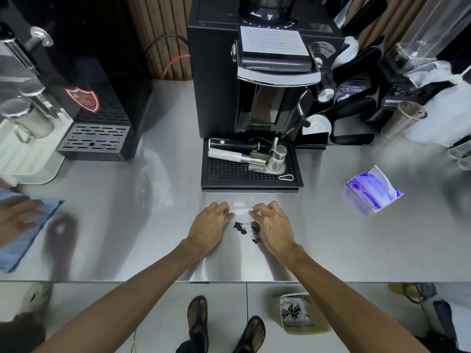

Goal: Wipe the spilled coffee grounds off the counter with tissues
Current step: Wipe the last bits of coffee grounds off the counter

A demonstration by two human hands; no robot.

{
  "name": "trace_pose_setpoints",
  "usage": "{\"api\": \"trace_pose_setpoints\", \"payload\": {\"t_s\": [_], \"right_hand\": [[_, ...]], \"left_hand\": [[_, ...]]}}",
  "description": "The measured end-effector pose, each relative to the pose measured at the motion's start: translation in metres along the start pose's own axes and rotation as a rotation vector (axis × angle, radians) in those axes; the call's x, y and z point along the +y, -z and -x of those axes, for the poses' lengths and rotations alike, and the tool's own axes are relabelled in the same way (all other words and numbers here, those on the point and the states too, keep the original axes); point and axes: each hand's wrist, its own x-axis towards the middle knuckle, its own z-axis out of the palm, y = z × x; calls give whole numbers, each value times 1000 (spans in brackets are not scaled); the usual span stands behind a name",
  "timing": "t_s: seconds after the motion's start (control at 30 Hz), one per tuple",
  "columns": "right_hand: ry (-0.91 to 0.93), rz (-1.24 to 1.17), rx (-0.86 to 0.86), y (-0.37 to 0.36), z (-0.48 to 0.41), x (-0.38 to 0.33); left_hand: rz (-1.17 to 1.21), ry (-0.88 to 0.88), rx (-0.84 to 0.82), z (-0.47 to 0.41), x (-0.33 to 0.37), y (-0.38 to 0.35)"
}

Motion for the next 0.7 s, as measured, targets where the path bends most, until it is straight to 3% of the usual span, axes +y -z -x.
{"api": "trace_pose_setpoints", "payload": {"t_s": [0.17, 0.43, 0.7], "right_hand": [[-37, -15, 1, 2, -15, -3], [-30, -23, -14, 1, -7, -4], [-27, -23, -32, -3, 0, -2]], "left_hand": [[1, 40, -57, -8, 4, 6], [6, 6, 25, -1, 1, 2], [16, 37, -5, 3, 3, 4]]}}
